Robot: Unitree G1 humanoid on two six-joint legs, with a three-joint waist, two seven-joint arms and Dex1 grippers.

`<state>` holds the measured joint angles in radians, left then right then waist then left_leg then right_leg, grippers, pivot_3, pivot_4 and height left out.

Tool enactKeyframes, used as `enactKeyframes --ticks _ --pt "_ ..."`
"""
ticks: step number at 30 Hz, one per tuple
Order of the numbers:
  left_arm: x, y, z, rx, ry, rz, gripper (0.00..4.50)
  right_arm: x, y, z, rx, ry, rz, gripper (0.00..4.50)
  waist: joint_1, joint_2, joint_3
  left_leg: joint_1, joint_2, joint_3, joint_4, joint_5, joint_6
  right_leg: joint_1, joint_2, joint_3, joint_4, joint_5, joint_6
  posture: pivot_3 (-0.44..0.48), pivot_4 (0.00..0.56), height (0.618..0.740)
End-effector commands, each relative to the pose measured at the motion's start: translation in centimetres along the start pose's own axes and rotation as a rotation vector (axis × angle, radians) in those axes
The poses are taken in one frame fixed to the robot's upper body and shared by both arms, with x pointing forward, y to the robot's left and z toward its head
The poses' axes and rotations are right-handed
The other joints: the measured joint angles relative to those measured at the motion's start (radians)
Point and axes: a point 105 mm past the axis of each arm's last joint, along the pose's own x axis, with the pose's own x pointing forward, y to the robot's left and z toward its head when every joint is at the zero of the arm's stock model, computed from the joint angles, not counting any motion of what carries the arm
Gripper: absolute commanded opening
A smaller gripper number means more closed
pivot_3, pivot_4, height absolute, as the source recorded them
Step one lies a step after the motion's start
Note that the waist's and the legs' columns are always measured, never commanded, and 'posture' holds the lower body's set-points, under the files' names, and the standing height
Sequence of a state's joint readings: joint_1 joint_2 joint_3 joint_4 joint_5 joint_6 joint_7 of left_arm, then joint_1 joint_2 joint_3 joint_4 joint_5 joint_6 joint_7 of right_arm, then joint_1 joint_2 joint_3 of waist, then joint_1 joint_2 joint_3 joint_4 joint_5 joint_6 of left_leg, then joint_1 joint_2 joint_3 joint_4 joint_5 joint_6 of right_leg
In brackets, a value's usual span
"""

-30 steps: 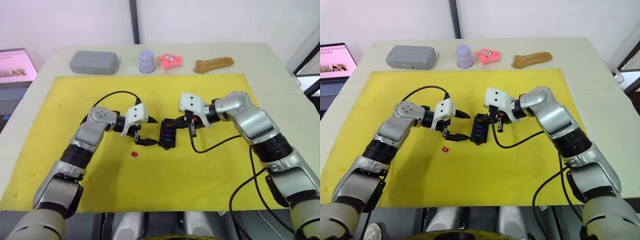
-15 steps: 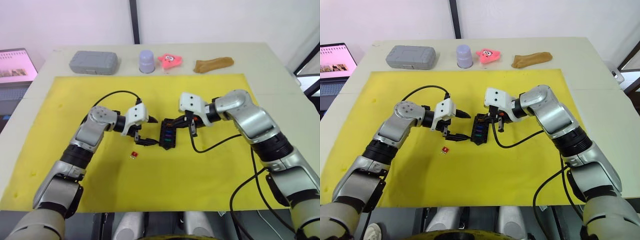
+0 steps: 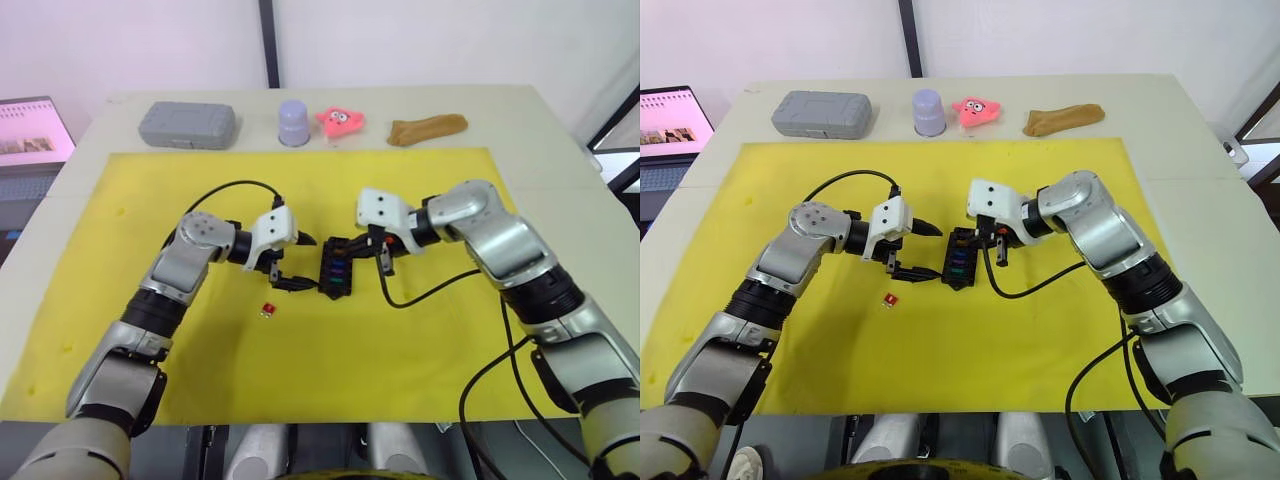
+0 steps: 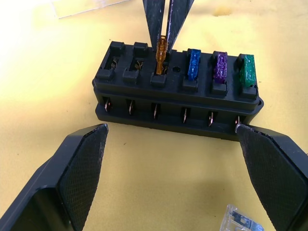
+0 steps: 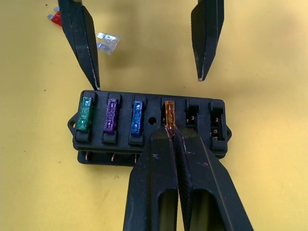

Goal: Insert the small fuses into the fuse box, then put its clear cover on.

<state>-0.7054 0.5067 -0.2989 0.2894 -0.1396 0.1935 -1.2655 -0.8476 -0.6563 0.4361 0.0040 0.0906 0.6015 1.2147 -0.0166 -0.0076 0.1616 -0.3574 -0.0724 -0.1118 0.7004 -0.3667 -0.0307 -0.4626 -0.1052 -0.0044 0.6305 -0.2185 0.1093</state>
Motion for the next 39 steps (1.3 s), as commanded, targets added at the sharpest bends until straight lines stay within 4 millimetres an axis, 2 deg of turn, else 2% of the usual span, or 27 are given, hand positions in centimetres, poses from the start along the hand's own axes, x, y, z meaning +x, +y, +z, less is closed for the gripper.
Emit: enactKeyframes --ticks 1,19,39 --pt "-0.2 0.0 1.1 0.042 -0.021 0.004 4.47 0.0 -0.2 0.3 -0.034 0.015 -0.009 0.00 0.000 0.000 0.000 0.000 0.000 0.000 0.000 0.000 0.000 0.000 0.000 0.000 0.000 0.000 0.000 0.000 0.150 0.740" --pt "-0.2 -0.2 1.1 0.047 -0.017 -0.001 4.47 0.7 -0.4 -0.8 -0.010 0.105 -0.023 0.00 -0.001 0.000 0.000 0.001 0.000 0.000 0.000 0.000 0.000 0.001 0.000 0.000 0.000 0.000 0.000 0.000 0.150 0.740" --pt "-0.9 -0.1 0.7 0.036 -0.011 0.017 4.47 1.4 0.4 0.1 0.025 0.120 -0.053 0.00 -0.003 0.000 -0.001 0.002 0.000 0.000 0.000 0.000 0.000 0.001 0.000 0.000 0.001 0.000 0.000 0.000 0.150 0.740"
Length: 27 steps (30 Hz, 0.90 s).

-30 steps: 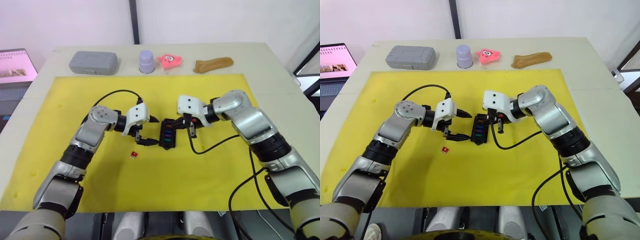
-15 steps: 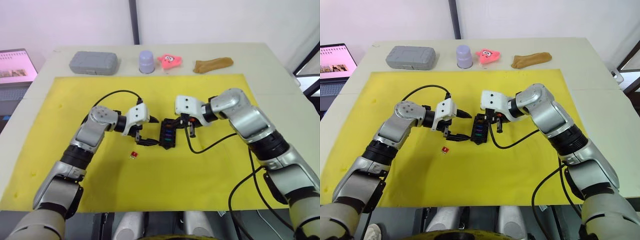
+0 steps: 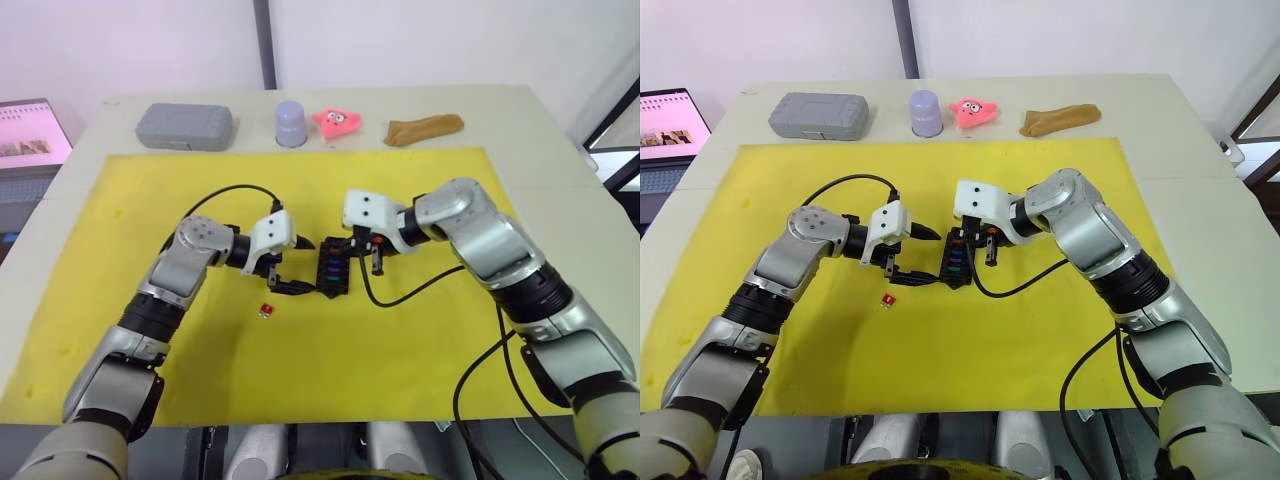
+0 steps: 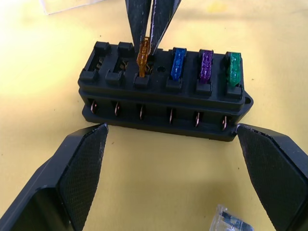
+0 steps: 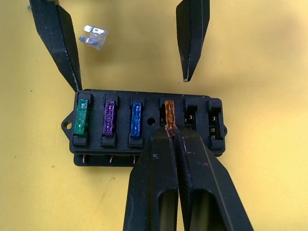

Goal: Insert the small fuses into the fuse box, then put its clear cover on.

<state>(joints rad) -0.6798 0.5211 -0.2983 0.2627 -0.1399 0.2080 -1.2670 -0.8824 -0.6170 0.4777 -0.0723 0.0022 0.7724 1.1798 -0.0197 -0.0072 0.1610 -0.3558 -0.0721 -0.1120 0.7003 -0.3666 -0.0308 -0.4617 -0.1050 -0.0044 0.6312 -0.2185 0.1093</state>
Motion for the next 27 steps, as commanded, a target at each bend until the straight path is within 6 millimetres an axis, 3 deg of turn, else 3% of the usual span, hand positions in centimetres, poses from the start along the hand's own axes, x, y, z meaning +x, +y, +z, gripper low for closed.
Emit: enactKeyframes --ticks 1,14,27 --pt "-0.7 0.3 1.1 0.049 -0.023 0.021 4.47 0.7 0.5 -0.6 0.005 0.034 -0.003 0.00 0.000 0.000 0.000 0.000 0.000 0.000 0.000 0.000 0.000 0.000 0.000 0.000 0.000 0.000 0.000 0.000 0.150 0.740" --pt "-0.2 0.3 1.4 0.054 -0.035 0.021 4.47 0.2 1.1 0.7 0.005 0.014 0.015 0.00 0.001 0.000 0.000 0.000 0.000 0.000 0.000 0.000 0.000 0.000 0.000 0.000 0.000 0.000 0.000 0.000 0.150 0.740" --pt "0.0 0.3 1.4 0.051 -0.037 0.024 4.47 0.7 1.0 -0.8 0.001 0.083 0.004 0.00 0.001 0.000 0.000 0.000 0.000 0.000 0.000 0.000 0.000 0.000 0.000 0.000 0.000 0.000 0.000 0.000 0.150 0.740"
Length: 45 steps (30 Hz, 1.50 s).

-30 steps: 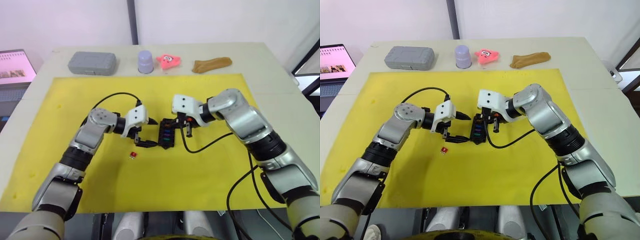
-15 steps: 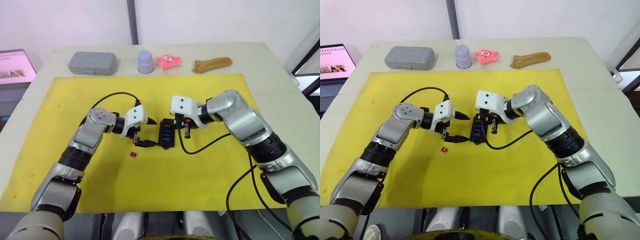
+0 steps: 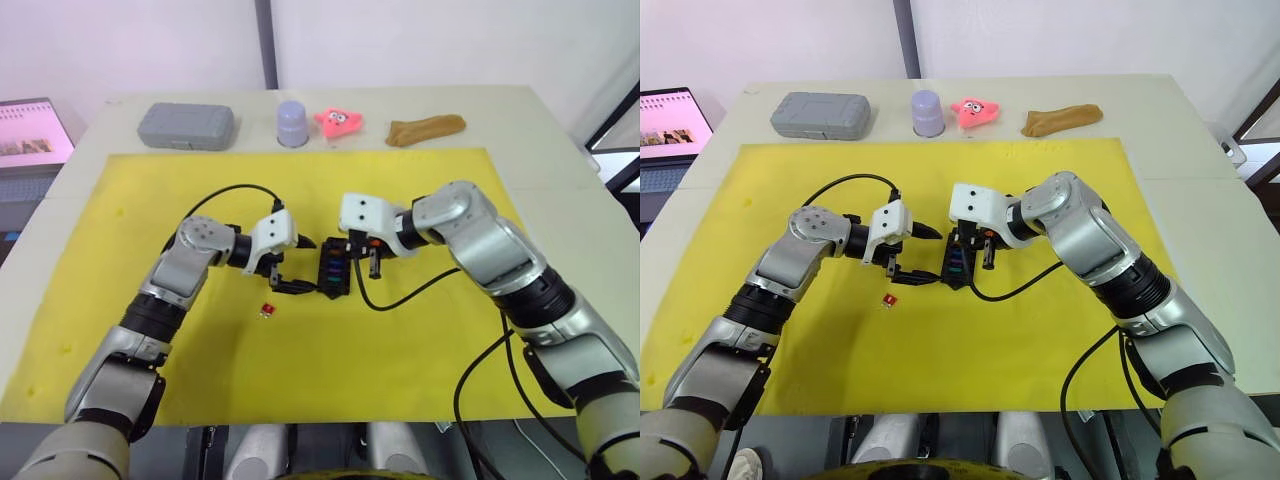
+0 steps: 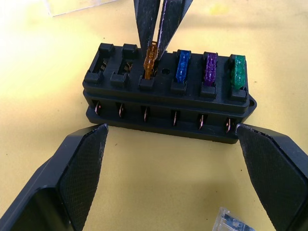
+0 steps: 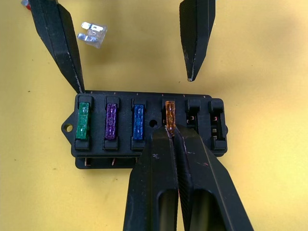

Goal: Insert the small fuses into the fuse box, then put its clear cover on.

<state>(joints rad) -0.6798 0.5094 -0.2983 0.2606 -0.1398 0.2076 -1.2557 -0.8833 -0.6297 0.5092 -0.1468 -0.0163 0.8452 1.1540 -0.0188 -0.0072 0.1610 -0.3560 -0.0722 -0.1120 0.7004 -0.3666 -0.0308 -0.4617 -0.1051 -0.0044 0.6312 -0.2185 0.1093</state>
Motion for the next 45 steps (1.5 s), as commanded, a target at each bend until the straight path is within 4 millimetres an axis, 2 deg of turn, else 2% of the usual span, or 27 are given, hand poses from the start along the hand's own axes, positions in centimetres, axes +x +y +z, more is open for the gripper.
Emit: enactKeyframes --ticks 1,5,6,7,9,19,29,45 --pt "-0.3 0.3 1.1 0.049 -0.025 0.018 4.47 0.8 0.5 -1.1 0.013 0.047 0.025 0.00 0.000 0.000 0.000 0.000 0.000 0.000 0.000 0.000 0.000 0.000 0.000 0.000 0.000 0.000 0.000 0.000 0.150 0.740" --pt "-0.4 0.4 1.1 0.049 -0.023 0.021 4.47 0.7 0.3 -0.9 0.014 0.041 0.022 0.00 0.000 0.000 0.000 0.000 0.000 0.000 0.000 0.000 0.000 0.000 0.000 0.000 0.000 0.000 0.000 0.000 0.150 0.740" --pt "-0.4 0.5 1.2 0.050 -0.022 0.021 4.50 0.6 0.2 -0.7 0.013 0.035 0.021 0.51 0.000 0.000 0.000 0.000 0.000 0.000 0.000 0.000 0.000 0.000 0.000 0.000 0.000 0.000 0.000 0.000 0.150 0.740" --pt "-0.5 0.5 1.2 0.050 -0.022 0.021 4.50 0.5 0.2 -0.6 0.012 0.031 0.019 0.67 0.000 0.000 0.000 0.000 0.000 0.000 0.000 0.000 0.000 0.000 0.000 0.000 0.000 0.000 0.000 0.000 0.150 0.740" --pt "-0.5 0.5 1.2 0.051 -0.021 0.022 4.50 0.2 -0.1 -0.1 0.015 0.010 0.012 1.31 0.001 0.000 0.000 0.000 0.000 0.000 0.000 0.000 0.000 0.000 0.000 0.000 0.000 0.000 0.000 0.000 0.150 0.740" --pt "-0.5 0.5 1.2 0.050 -0.022 0.023 4.50 -1.3 -0.9 1.2 0.057 -0.065 -0.017 1.31 0.001 0.000 0.000 -0.001 0.000 0.000 0.000 0.000 0.000 -0.001 0.000 0.000 0.000 0.000 0.000 0.000 0.150 0.740" --pt "-0.5 0.6 1.2 0.052 -0.023 0.026 4.50 -2.1 -1.3 1.4 0.118 -0.103 -0.024 1.31 0.001 0.000 0.000 -0.001 0.000 0.000 0.000 0.000 0.000 -0.001 0.000 0.000 0.000 0.000 0.000 0.000 0.150 0.740" --pt "-0.6 0.7 1.3 0.055 -0.022 0.027 4.50 -1.1 -0.7 0.1 0.165 -0.087 -0.009 1.31 0.001 0.000 0.000 -0.001 0.000 0.000 0.000 0.000 0.000 -0.001 0.000 0.000 0.000 0.000 0.000 0.000 0.150 0.740"
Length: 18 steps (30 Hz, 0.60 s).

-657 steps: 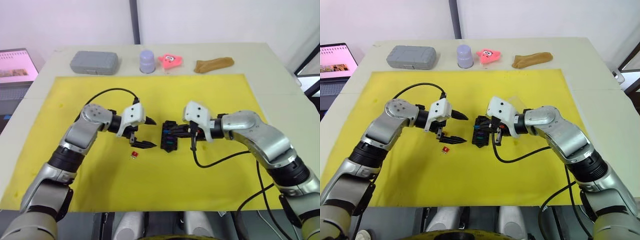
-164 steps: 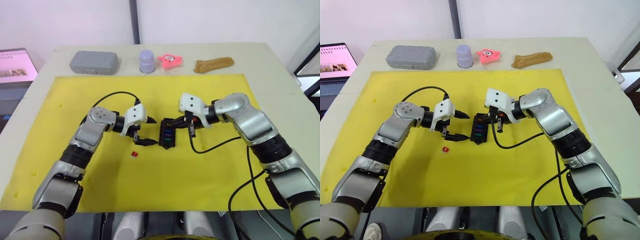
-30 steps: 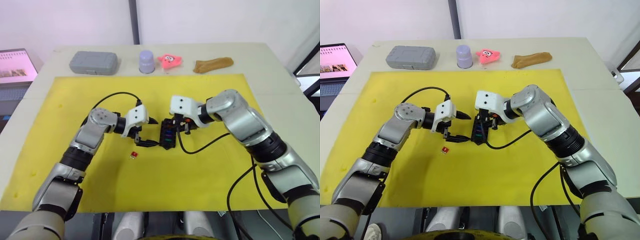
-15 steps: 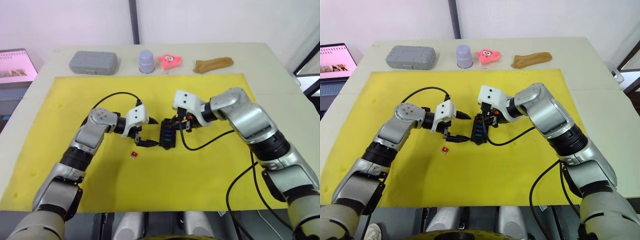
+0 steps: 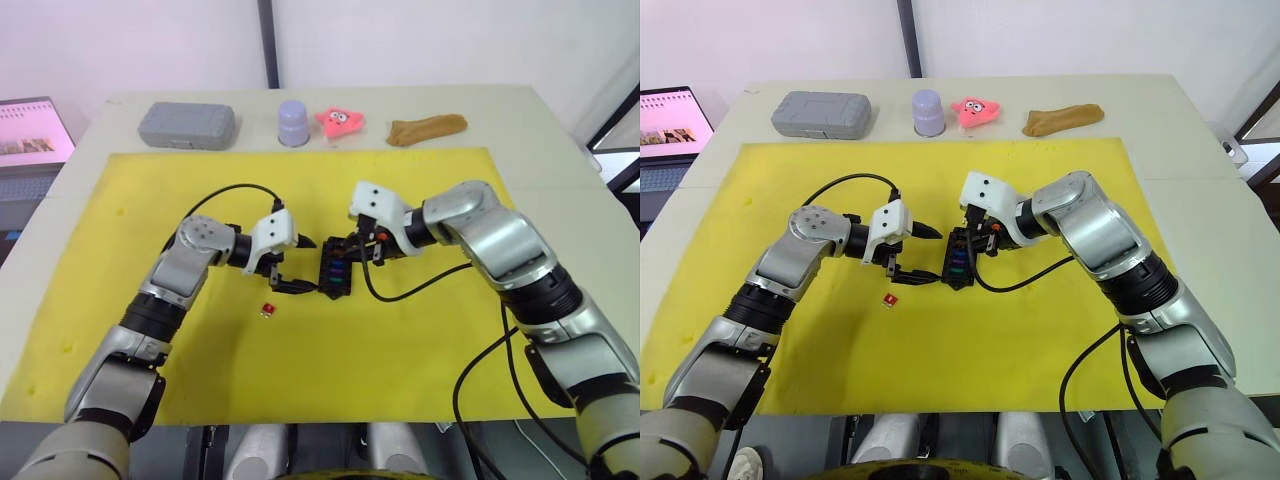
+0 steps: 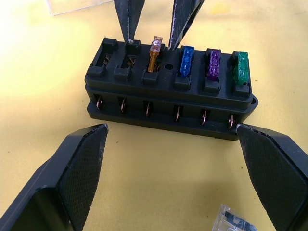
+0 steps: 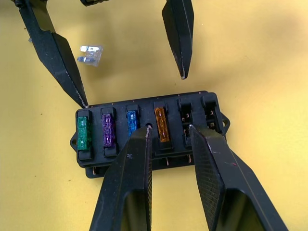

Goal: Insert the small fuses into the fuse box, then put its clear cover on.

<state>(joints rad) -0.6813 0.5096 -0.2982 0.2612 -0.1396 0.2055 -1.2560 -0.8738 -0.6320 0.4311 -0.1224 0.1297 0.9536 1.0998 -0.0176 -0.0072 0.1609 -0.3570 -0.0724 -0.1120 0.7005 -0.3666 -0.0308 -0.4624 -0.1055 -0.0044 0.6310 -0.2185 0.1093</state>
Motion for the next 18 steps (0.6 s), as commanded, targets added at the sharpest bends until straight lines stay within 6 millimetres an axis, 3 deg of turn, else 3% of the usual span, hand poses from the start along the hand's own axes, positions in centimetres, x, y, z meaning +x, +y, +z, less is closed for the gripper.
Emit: enactKeyframes --ticks 1,3,7,18 --pt "-0.57 0.68 1.28 0.052 -0.022 0.027 4.50 -0.34 -0.16 0.53 -0.022 -0.016 -0.013 1.31 0.000 0.000 0.000 0.000 0.000 0.000 0.000 0.000 0.000 0.000 0.000 0.000 0.000 0.000 0.000 0.000 0.150 0.740" --pt "-0.57 0.66 1.26 0.052 -0.022 0.027 4.50 -0.32 -0.19 0.62 -0.023 -0.020 -0.014 1.31 0.000 0.000 0.000 0.000 0.000 0.000 0.000 0.000 0.000 0.000 0.000 0.000 0.000 0.000 0.000 0.000 0.150 0.740" --pt "-0.56 0.68 1.27 0.052 -0.024 0.029 4.50 -0.37 -0.21 0.80 -0.025 -0.024 -0.013 0.05 0.000 0.000 0.000 0.000 0.000 0.000 0.000 0.000 0.000 0.000 0.000 0.000 0.000 0.000 0.000 0.000 0.150 0.740" --pt "-0.50 0.70 1.29 0.052 -0.025 0.029 4.50 -0.60 0.33 1.44 -0.084 -0.011 -0.007 0.05 0.000 0.000 0.000 0.000 0.000 0.000 0.000 0.000 0.000 0.000 0.000 0.000 0.000 0.000 0.000 0.000 0.150 0.740"
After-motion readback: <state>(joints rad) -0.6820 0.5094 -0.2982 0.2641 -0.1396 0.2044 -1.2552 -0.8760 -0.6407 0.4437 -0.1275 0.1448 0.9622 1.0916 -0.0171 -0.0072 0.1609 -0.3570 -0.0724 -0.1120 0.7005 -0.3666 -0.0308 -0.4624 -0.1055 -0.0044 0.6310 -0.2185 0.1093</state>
